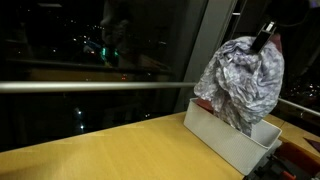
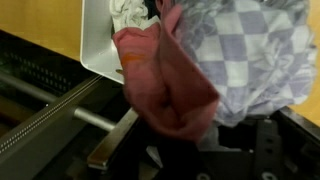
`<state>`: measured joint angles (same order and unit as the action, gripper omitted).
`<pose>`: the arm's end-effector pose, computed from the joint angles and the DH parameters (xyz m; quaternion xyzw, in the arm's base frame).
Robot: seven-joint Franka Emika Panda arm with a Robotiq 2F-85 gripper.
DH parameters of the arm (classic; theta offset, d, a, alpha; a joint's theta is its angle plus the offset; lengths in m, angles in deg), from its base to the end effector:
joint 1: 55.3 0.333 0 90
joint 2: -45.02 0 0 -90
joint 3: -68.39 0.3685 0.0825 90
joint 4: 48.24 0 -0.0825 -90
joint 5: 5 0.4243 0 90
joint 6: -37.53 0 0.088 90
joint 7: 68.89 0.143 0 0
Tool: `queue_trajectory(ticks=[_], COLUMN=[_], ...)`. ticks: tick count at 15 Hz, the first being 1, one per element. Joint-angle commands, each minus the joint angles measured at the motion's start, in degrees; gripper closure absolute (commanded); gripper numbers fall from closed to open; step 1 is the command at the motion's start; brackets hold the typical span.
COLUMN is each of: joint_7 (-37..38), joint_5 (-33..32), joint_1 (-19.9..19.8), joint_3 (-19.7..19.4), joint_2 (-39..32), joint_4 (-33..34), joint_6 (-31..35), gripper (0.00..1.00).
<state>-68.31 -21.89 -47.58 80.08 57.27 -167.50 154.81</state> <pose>0.5215 0.1639 0.5425 0.9601 0.2152 0.1108 0.1401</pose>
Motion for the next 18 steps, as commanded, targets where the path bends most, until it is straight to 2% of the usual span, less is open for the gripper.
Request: queue_trajectory(ticks=[1,4,7,10,12,18], joint_7=[2.41,3.86,5.62,6.1,4.72,-0.98], joint_5=[-5.8,-8.38,-10.52,-11.63,-9.2,5.53], joint_1=[3.52,6.91,10.44,13.9,14.42,8.16], joint_3=[6.0,11.13,14.64,14.23,12.24,6.31], joint_2=[-2.3,-7.35,-14.64,-21.69,-23.22,-19.58], joint_4=[10.42,20.22,29.19,34.99,34.22,14.39], joint_6=[-10.38,-18.06,-22.52,-22.86,-20.68,-2.57], gripper=[1.0,1.0,1.0,1.0,1.0,1.0])
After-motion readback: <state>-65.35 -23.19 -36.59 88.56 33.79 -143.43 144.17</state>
